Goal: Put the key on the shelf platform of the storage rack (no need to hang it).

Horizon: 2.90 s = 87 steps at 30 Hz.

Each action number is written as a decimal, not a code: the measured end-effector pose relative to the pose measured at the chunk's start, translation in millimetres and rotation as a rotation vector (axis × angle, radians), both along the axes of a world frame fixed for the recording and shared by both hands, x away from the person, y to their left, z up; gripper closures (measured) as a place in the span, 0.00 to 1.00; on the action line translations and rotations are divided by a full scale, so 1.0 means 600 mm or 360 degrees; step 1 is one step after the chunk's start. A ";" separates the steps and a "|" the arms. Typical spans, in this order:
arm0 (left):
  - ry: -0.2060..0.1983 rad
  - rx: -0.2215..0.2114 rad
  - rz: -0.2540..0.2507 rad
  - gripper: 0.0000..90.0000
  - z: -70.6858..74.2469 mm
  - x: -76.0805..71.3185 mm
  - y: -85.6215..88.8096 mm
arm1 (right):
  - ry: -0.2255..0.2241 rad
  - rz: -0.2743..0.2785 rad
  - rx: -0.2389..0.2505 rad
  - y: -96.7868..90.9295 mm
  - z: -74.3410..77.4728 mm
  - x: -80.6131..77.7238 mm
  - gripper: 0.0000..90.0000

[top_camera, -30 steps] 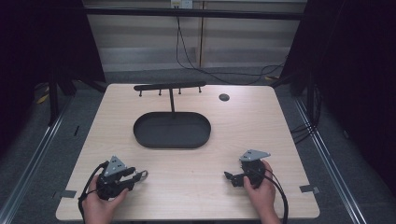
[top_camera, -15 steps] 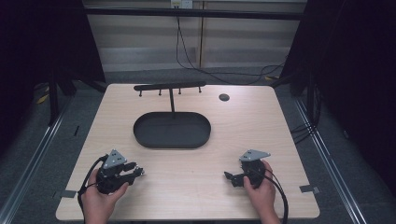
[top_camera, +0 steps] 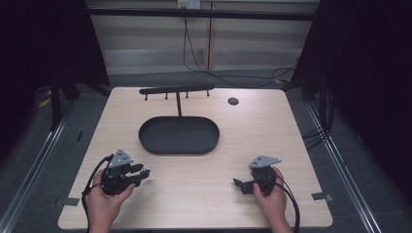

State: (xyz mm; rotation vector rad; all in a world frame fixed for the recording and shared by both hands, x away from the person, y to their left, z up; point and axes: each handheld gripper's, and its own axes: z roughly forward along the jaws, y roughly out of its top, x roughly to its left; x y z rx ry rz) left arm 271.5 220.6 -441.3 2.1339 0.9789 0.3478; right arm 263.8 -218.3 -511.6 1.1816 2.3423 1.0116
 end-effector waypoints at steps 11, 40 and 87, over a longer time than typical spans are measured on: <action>-0.0004 -0.0010 -0.0014 0.69 0.021 0.014 -0.009 | 0.0001 0.0000 0.0000 0.000 0.000 0.000 0.13; 0.0029 -0.0058 -0.0013 0.69 0.058 0.061 -0.030 | 0.0001 0.0000 0.0000 0.000 0.000 0.000 0.13; 0.0023 -0.0081 0.0000 0.69 0.107 0.144 -0.089 | 0.0000 0.0000 0.0000 0.000 0.000 0.000 0.13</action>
